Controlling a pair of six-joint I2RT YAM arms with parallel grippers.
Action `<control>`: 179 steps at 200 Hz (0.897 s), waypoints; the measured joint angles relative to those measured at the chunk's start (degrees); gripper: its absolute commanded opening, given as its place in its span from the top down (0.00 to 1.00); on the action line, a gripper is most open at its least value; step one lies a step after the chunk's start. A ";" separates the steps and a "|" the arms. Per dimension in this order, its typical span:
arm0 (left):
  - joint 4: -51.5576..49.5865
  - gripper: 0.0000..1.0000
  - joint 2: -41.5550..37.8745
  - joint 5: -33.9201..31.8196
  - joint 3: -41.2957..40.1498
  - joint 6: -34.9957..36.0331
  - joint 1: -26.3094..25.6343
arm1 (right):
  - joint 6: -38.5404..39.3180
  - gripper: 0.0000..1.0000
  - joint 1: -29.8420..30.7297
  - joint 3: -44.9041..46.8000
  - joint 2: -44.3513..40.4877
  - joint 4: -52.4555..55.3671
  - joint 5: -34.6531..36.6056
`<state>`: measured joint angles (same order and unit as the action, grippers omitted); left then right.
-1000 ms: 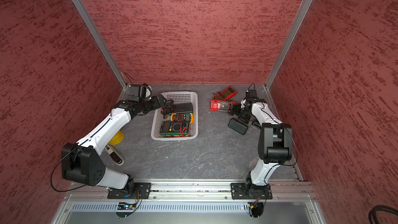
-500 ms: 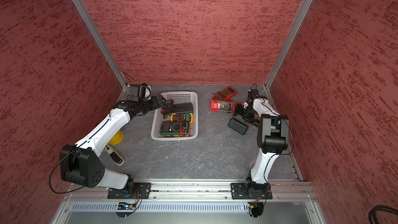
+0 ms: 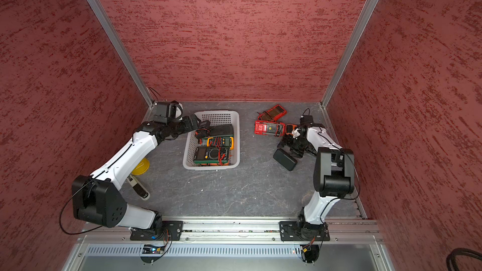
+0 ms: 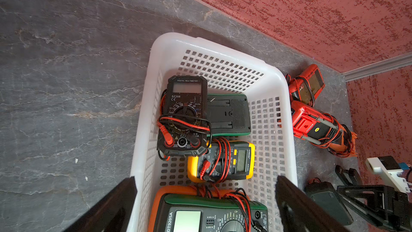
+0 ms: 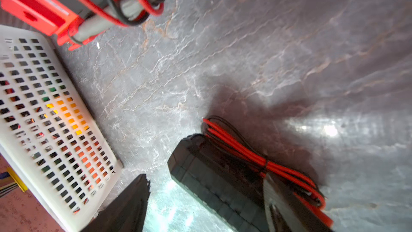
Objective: Put the multimeter into the basket
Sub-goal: Adjust the multimeter at the center of the board.
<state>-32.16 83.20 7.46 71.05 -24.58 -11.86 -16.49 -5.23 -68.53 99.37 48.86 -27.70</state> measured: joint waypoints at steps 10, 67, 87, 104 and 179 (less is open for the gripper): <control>-0.02 0.00 -0.09 -0.02 -0.02 0.00 0.00 | -0.46 0.17 0.26 0.98 -0.66 -0.09 -0.17; -0.24 0.00 -0.87 0.00 -0.48 0.00 0.13 | -2.47 0.22 3.52 4.68 -1.97 0.17 0.09; -0.35 0.00 -0.87 0.02 -0.66 0.00 0.33 | -2.84 0.22 4.55 4.96 -2.43 0.28 0.72; -0.39 0.00 -0.87 0.02 -0.66 0.00 0.39 | -3.30 0.22 5.88 5.20 -2.86 0.63 1.42; -0.39 0.00 -0.87 0.13 -0.66 0.00 1.27 | -9.07 0.20 14.73 5.22 -8.96 3.80 7.52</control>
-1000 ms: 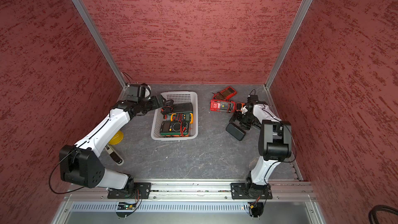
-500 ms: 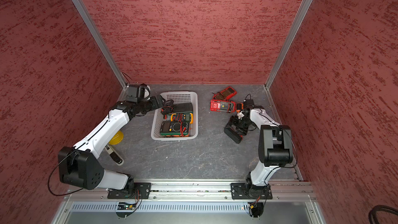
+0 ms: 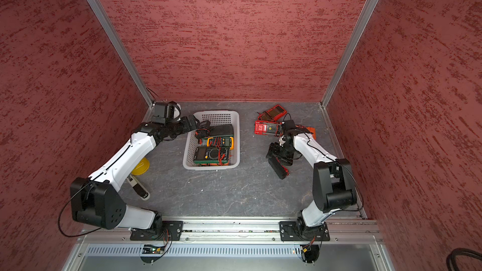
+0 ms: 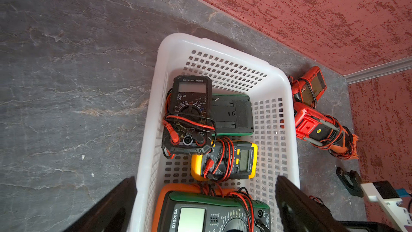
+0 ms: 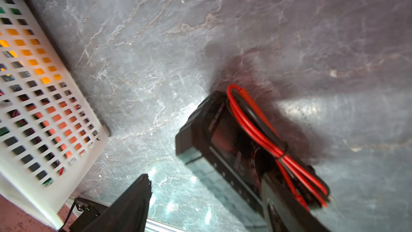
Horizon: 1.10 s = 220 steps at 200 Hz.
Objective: Put the multimeter into the basket
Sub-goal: Adjust the multimeter at the center of the board.
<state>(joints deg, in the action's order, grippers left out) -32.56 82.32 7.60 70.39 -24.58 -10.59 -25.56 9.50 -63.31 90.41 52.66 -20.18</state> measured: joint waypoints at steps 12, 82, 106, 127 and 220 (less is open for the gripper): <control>0.00 0.00 0.00 0.04 0.00 0.00 0.24 | -1.18 0.20 1.03 0.00 -1.20 0.26 0.63; 0.02 0.00 0.02 1.51 0.00 0.00 1.55 | -6.43 0.27 7.96 0.46 -0.76 0.35 4.04; 0.09 0.00 0.02 1.55 -0.28 0.00 1.75 | -7.72 0.28 10.71 0.35 1.77 0.61 5.62; 0.24 0.00 0.00 1.79 -0.70 -0.02 2.03 | -8.37 0.29 12.66 -0.94 3.67 1.27 6.58; 0.46 0.00 0.00 1.99 -2.16 -0.07 3.32 | -6.58 0.01 14.71 -12.76 5.33 9.29 11.56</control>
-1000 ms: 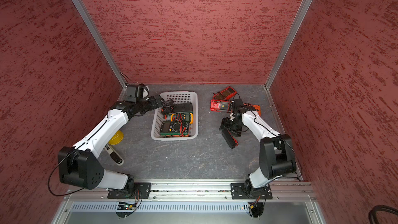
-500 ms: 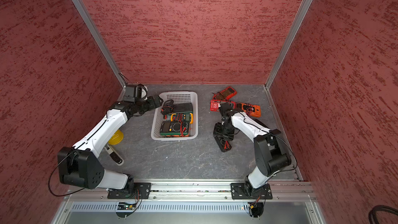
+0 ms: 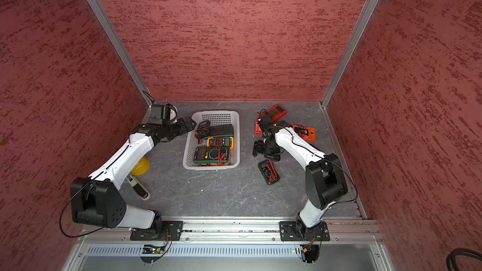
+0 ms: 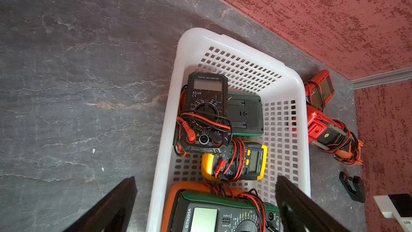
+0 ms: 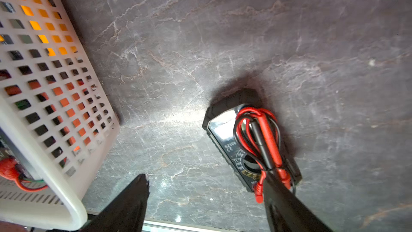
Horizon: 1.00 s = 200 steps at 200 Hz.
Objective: Put the multimeter into the basket
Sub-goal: Adjust the multimeter at the center of the board, then pick up the multimeter from the center of the board.
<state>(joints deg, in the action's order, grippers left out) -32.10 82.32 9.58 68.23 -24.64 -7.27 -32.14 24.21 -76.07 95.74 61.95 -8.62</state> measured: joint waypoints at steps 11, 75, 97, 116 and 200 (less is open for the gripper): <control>0.00 0.00 0.00 0.00 0.00 0.00 0.13 | 0.85 0.01 0.02 0.00 0.02 1.18 1.20; 0.00 0.00 0.00 0.09 0.00 0.02 0.87 | 5.49 0.01 0.02 4.11 5.99 1.75 2.78; 0.00 0.00 0.00 0.44 0.00 0.02 0.90 | 6.95 0.01 0.02 5.11 8.15 0.87 2.36; 0.00 0.00 0.00 0.52 0.00 0.02 0.90 | 7.78 0.01 -0.02 5.49 9.31 0.02 2.14; 0.00 0.00 0.00 0.83 0.00 -0.11 1.22 | 8.46 0.26 -0.04 6.84 11.52 -3.17 2.10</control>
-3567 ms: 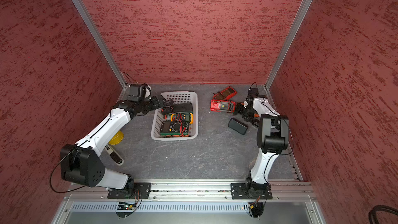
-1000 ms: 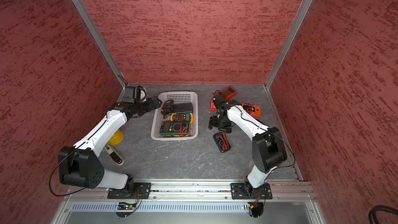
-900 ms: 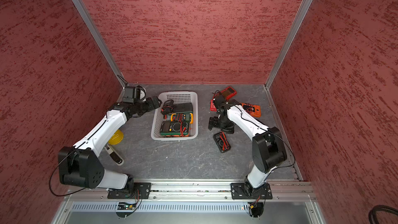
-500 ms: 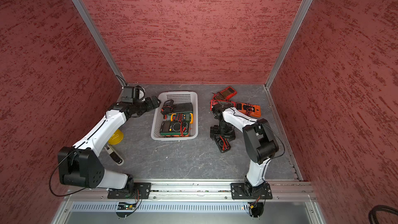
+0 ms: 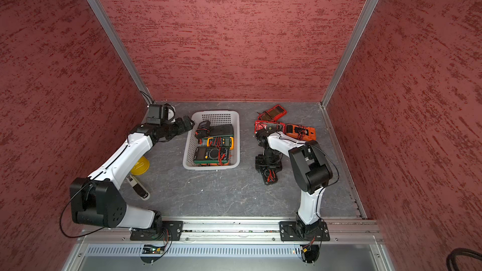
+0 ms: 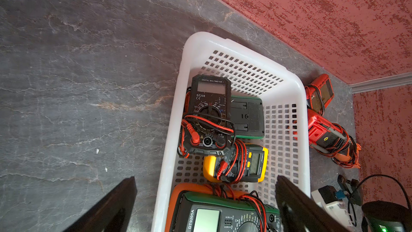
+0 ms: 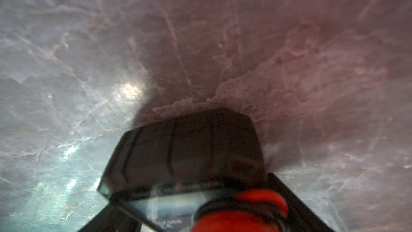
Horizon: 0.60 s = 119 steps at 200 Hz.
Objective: Put the multimeter into the basket
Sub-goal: Pick up the multimeter from the center of the board.
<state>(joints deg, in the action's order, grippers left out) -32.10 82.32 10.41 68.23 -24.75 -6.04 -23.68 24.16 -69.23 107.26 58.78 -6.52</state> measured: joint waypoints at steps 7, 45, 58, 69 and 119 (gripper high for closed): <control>0.00 0.00 0.00 0.02 0.00 0.00 0.00 | -0.17 0.31 0.02 -0.02 0.00 -0.09 0.17; 0.00 0.00 0.00 0.04 0.00 0.00 0.04 | -1.18 0.54 0.17 -0.63 -0.02 -0.11 0.79; 0.00 0.00 0.00 0.07 0.00 0.00 0.17 | -1.66 0.59 0.33 -1.66 -0.02 0.13 1.36; 0.00 0.00 0.00 0.07 0.00 0.00 0.28 | -2.16 0.63 0.44 -3.13 -0.11 0.37 1.99; -0.02 0.00 0.00 0.07 0.00 0.00 0.63 | -5.16 0.71 0.87 -16.94 -2.43 4.22 3.69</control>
<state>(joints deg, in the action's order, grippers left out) -32.12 82.32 10.48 68.23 -24.75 -5.41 -28.84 25.04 -86.17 104.84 63.00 -2.83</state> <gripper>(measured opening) 0.996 0.710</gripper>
